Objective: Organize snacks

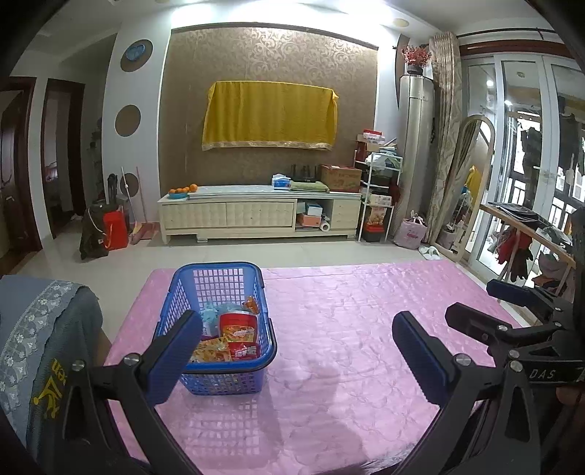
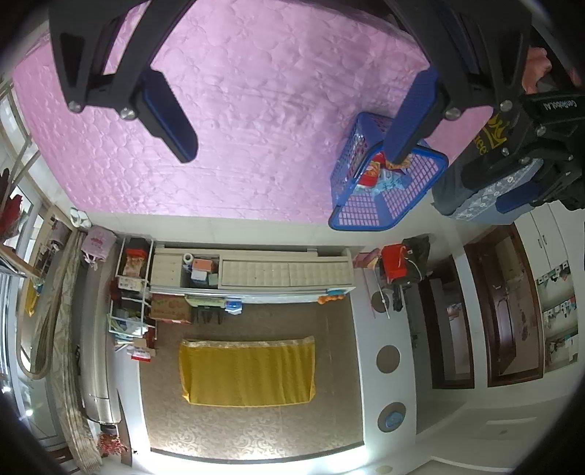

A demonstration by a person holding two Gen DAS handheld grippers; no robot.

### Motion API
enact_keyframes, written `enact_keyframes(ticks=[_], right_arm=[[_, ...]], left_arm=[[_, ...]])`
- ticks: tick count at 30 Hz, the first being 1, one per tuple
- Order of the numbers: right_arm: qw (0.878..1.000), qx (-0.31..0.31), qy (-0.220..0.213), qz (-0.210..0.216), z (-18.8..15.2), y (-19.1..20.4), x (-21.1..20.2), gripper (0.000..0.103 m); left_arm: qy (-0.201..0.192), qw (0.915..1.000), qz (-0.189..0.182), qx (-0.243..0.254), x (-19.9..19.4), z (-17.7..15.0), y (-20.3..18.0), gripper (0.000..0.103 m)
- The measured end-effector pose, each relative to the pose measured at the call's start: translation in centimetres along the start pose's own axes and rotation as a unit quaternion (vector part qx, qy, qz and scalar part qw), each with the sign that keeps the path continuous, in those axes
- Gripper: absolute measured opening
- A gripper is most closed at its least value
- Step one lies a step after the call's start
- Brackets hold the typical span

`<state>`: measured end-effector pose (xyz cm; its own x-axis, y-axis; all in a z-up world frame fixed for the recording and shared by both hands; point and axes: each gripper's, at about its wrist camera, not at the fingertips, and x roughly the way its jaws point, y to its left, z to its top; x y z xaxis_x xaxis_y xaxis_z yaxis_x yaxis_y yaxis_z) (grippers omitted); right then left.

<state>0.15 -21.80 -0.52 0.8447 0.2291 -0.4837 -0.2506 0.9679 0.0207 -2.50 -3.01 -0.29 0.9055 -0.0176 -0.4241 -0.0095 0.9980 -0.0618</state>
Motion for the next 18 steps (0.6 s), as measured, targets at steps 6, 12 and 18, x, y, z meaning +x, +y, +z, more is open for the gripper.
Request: enact_keyframes(ticks=[6, 12, 18], right_arm=[[1.0, 0.0, 0.001, 0.002, -0.05, 0.08, -0.12, 0.103], [1.0, 0.001, 0.002, 0.001, -0.15, 0.19, -0.24, 0.103], [1.0, 0.002, 0.005, 0.0, -0.14, 0.09, -0.34, 0.103]], left_arm=[[0.0, 1.0, -0.001, 0.003, -0.09, -0.06, -0.49, 0.103], [0.004, 1.0, -0.008, 0.002, -0.05, -0.08, -0.55, 0.103], [0.006, 0.9999, -0.01, -0.002, -0.02, -0.09, -0.43, 0.103]])
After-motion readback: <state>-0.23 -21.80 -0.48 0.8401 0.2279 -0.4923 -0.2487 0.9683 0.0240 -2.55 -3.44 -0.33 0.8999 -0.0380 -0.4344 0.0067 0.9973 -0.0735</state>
